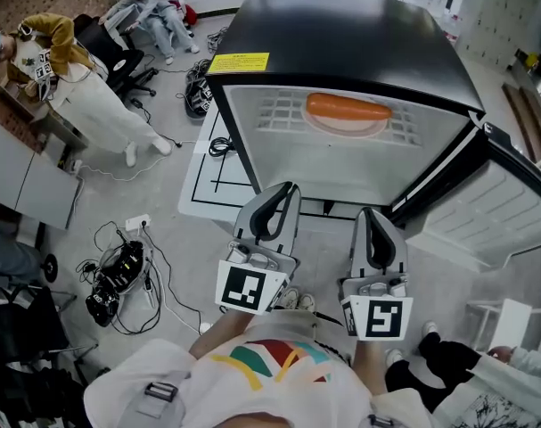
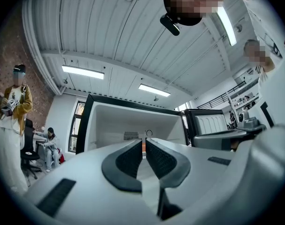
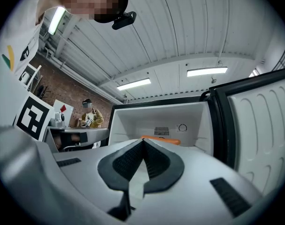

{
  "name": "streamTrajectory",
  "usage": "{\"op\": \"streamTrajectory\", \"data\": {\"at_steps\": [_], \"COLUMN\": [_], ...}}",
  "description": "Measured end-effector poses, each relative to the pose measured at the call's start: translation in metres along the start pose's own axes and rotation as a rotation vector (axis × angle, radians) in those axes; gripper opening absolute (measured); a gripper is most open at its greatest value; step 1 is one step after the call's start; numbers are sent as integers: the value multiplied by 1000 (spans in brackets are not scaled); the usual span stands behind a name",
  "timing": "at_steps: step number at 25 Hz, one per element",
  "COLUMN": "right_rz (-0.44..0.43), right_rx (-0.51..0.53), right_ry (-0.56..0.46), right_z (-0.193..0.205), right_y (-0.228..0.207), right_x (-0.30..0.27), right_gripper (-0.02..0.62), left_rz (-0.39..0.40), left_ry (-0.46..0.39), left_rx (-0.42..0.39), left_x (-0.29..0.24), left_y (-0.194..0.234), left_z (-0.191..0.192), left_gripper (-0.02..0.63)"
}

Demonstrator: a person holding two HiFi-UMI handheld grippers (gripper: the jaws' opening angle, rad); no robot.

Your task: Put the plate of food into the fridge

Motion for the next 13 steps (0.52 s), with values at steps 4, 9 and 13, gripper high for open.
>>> {"op": "streamTrajectory", "data": {"at_steps": [4,9,13], "right_rz": [13,27,35], "right_rx": [54,17,20], "right_ry": [6,-1,7], "right_z": [-4,-6,-6], "right_y": [2,-5,-6], "right_x": [-4,-1,-1], "right_gripper": [0,0,0], "left_rz": [-3,12,26], "left_ry": [-9,-5,-13], "left_rx": [-5,-9,-19], "left_x": [-2,-3,-6], "left_y": [5,2,1], "left_z": [-3,-3,-6], "left_gripper": [29,29,29]}}
Point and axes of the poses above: the fingertips, and each gripper's own axes: x backward along the fingers, y to its left, z out of its underside, the point moved 8 cm from there along x, backward along the fingers, and after that the axes turned 3 degrees about y, right-handed, at the moved point
